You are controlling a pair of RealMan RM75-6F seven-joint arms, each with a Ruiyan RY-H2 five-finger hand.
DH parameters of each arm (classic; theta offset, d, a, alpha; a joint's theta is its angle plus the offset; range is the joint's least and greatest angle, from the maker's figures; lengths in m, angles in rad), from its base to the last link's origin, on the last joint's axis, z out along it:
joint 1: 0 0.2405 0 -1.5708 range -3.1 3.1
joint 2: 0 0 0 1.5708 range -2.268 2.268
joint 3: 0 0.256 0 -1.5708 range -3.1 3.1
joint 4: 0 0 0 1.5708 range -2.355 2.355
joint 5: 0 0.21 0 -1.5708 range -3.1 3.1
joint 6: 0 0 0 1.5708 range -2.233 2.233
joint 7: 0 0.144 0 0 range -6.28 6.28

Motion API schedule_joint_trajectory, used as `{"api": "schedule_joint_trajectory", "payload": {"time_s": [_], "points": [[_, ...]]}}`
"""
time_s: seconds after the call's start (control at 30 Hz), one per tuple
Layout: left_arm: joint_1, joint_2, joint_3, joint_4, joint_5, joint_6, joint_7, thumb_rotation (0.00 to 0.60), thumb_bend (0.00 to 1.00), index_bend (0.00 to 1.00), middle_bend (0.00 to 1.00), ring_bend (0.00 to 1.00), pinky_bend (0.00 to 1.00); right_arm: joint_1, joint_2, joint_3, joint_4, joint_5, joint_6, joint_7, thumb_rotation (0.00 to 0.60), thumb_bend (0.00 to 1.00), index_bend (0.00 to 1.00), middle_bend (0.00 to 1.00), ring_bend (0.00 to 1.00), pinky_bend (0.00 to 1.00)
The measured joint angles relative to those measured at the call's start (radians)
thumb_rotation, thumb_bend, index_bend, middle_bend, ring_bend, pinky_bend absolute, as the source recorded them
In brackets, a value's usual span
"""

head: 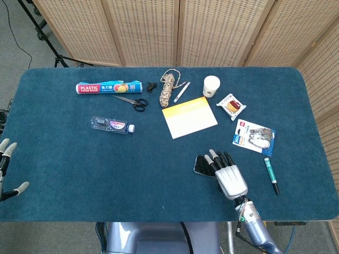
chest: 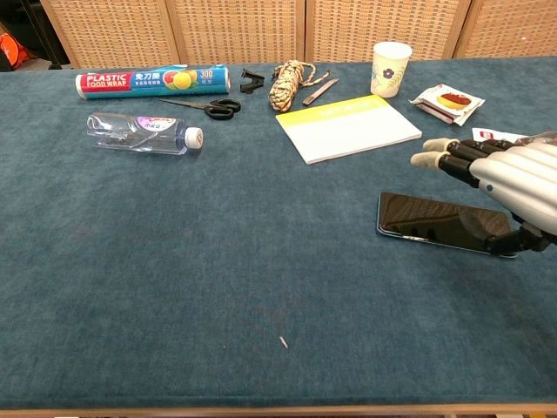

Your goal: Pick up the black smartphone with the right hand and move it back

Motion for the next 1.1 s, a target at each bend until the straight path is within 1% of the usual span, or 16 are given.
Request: {"api": "schedule_joint_trajectory", "payload": {"time_s": [0.1, 0.13, 0.2, 0.37, 1.1], "points": [[-0.001, 0.000, 0.000, 0.000, 0.000, -0.002, 0.002, 0.600, 0.00, 0.00, 0.00, 0.00, 0.00, 0.005, -0.015, -0.002, -0.004, 0.024, -0.006, -0.019, 0.600, 0.48, 0.03, 0.00, 0.00, 0.07], [-0.001, 0.000, 0.000, 0.000, 0.000, -0.003, 0.003, 0.600, 0.00, 0.00, 0.00, 0.00, 0.00, 0.007, -0.020, -0.002, -0.004, 0.031, -0.008, -0.026, 0.600, 0.45, 0.03, 0.00, 0.00, 0.07], [-0.001, 0.000, 0.000, 0.000, -0.001, -0.004, 0.003, 0.600, 0.00, 0.00, 0.00, 0.00, 0.00, 0.013, -0.033, 0.000, -0.003, 0.047, -0.011, -0.040, 0.600, 0.44, 0.03, 0.00, 0.00, 0.07], [-0.001, 0.002, -0.002, 0.000, -0.003, -0.002, -0.003, 0.600, 0.00, 0.00, 0.00, 0.00, 0.00, 0.030, -0.055, 0.007, 0.010, 0.069, -0.013, -0.071, 0.600, 0.47, 0.03, 0.00, 0.00, 0.07], [-0.002, 0.005, -0.003, 0.000, -0.007, -0.005, -0.007, 0.600, 0.00, 0.00, 0.00, 0.00, 0.00, 0.070, -0.097, 0.007, 0.106, 0.186, -0.031, -0.120, 0.600, 0.45, 0.03, 0.00, 0.00, 0.07]]}}
